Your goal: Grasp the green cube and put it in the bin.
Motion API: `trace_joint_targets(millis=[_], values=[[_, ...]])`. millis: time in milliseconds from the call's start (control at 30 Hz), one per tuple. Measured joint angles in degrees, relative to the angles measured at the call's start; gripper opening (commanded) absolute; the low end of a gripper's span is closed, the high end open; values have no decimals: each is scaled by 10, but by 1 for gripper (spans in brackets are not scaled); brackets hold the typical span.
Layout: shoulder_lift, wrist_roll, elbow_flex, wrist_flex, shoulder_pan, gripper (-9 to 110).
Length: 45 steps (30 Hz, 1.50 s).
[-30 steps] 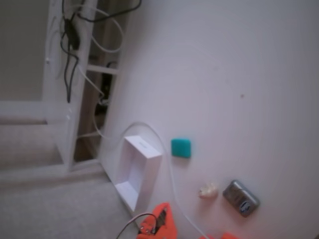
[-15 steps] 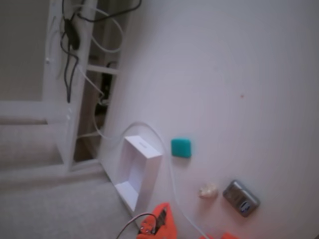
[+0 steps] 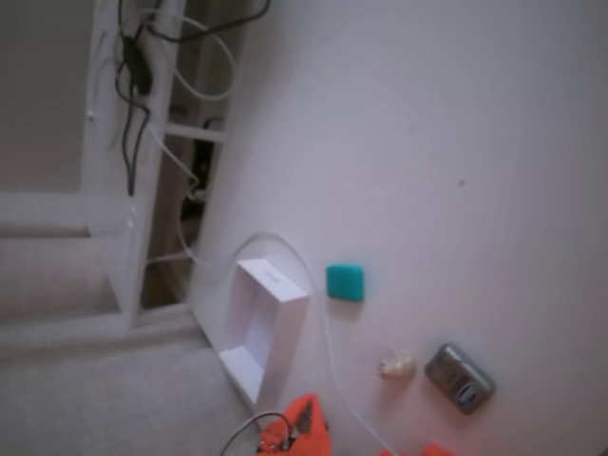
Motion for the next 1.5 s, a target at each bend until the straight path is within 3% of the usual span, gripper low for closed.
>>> trace_joint_targets(millis=[67,167,267,500,567,667,767,1033,1233,1500], values=[[-70,0,-7,-66,7,23],[-167,2,-68,-173,16,25],[-295,28,-191,-208,18,25],[-613,143,-599,-40,56,29],[-652,153,-657,-8,71,36],[-722,161,-741,44,98,36],[-759,163,-811,72,104,39],[-793,158,-999,13,52,42],[-831,245,-1082,152,54,47],[-939,395,-1084,296,143,47]])
